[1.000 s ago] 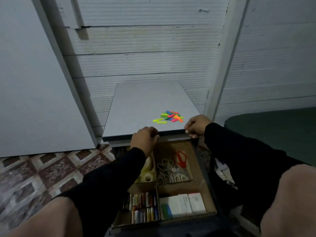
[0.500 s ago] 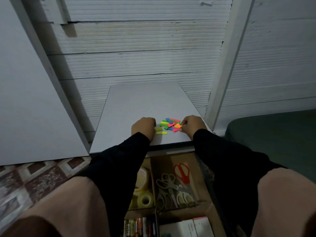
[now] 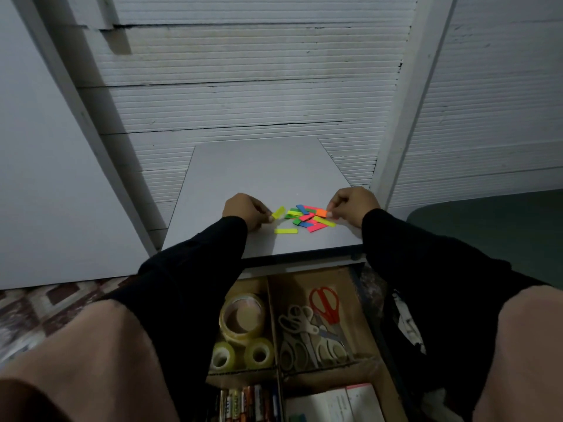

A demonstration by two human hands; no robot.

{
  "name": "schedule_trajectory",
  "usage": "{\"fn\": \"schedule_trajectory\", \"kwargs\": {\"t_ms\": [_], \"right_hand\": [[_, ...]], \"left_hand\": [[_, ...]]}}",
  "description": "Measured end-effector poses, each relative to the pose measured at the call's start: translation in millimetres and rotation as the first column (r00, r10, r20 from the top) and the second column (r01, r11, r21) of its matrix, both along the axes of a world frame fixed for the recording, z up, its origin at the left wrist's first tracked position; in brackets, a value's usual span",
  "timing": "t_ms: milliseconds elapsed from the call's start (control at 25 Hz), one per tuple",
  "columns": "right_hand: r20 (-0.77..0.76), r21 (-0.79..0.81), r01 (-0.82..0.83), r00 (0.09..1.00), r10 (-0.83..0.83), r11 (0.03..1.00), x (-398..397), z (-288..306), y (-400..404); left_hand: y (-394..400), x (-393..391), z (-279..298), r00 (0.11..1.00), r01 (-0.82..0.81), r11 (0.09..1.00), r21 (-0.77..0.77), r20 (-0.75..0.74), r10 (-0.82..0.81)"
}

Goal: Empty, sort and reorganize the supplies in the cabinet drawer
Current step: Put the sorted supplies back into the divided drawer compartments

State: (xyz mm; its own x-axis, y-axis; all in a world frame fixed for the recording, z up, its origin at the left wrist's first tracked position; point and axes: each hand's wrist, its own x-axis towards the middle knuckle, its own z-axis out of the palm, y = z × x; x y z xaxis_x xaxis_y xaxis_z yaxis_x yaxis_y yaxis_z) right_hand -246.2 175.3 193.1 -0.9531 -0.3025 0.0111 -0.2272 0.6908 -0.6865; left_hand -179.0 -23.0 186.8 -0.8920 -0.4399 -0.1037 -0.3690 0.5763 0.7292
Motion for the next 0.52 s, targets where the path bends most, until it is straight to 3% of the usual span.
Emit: {"fn": "schedule_trajectory", "kwargs": {"t_ms": [120, 240, 360, 520], "right_hand": [[0.057, 0.08, -0.201, 0.979, 0.197, 0.976, 3.0, 11.7, 3.2], [0.002, 0.29, -0.247, 0.966, 0.258, 0.925, 6.9, 6.1, -0.9], [-0.066, 0.445, -0.229, 0.956, 0.286, 0.866, 12.7, -1.2, -6.5], [-0.071, 0.485, -0.217, 0.956, 0.286, 0.847, 12.3, -4.9, -10.0]], "left_hand": [[5.0, 4.0, 11.7, 0.984, 0.158, 0.987, -0.009, 0.087, -0.156], [16.0, 5.1, 11.7, 0.938, 0.326, 0.907, -0.266, 0.214, -0.274], [24.0, 0.2, 7.5, 0.937, 0.333, 0.852, -0.405, 0.241, -0.252], [29.4, -1.4, 6.6, 0.95, 0.289, 0.853, -0.435, 0.239, -0.2]]}}
